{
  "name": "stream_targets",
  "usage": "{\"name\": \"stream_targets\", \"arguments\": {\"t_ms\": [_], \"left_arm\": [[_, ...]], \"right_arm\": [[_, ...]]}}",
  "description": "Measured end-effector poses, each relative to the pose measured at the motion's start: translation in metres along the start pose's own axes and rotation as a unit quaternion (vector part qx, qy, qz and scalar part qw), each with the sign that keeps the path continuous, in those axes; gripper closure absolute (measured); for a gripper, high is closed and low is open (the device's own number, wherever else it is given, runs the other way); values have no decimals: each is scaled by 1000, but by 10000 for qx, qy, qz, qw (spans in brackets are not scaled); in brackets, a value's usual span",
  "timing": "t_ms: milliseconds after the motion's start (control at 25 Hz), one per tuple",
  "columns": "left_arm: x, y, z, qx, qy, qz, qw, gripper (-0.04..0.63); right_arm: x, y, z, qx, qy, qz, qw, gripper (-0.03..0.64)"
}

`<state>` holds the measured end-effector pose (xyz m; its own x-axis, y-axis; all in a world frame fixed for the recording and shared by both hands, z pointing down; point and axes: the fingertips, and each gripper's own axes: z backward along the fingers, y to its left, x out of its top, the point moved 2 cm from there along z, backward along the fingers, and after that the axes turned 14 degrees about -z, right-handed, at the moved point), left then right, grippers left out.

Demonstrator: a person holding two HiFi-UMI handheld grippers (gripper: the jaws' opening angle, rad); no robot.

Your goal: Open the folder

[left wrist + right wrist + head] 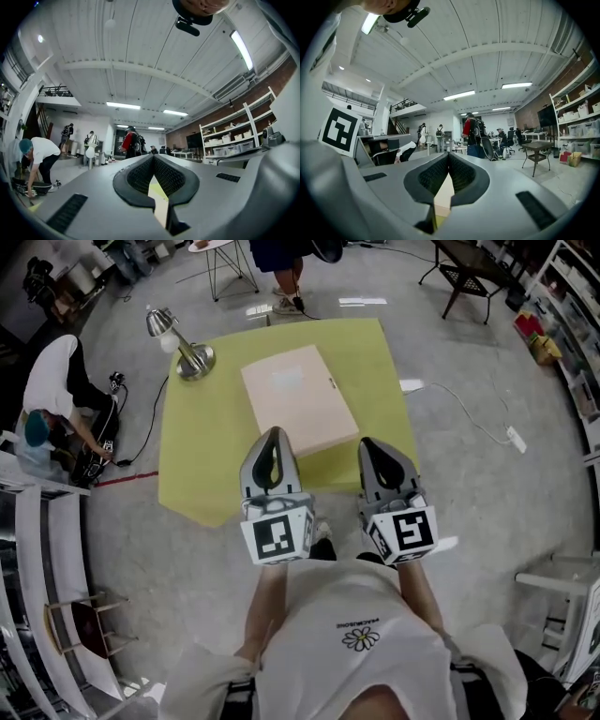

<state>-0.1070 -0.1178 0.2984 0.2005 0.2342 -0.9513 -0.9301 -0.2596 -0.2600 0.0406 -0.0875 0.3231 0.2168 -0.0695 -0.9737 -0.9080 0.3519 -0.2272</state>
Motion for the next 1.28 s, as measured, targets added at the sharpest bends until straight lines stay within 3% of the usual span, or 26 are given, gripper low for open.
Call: {"name": "stream_targets", "arguments": {"t_ms": [320,800,960,1040,1080,1120,1200,1280], "left_arm": [[-52,28,-49,62,545,138,9984,580],[-62,20,-80,156,756,-26,9970,580],[-65,5,-89,-35,787,-152,9968,580],[-72,-13,-95,-541,910,-426,9935,565],[-76,-23,-98,-918,1004,-624,9887,513],[-81,-34,-101,-1309,1103,-829,9818,470],[-92,-51,-104,-2006,1275,-1256,9632,448],[-107,-65,-98,-2579,1427,-1674,9408,442]], "right_arm": [[-34,-36,-60,-425,847,-366,9948,604],[-33,-75,-100,-73,996,-831,9915,603],[-52,-90,-101,95,1551,-1159,9810,603],[-70,-99,-102,372,2011,-1595,9658,573],[-80,-103,-102,545,2212,-1919,9546,490],[-89,-107,-102,696,2368,-2315,9410,486],[-107,-118,-102,920,2534,-3317,9041,490],[-123,-129,-103,1130,2493,-4459,8522,495]]}}
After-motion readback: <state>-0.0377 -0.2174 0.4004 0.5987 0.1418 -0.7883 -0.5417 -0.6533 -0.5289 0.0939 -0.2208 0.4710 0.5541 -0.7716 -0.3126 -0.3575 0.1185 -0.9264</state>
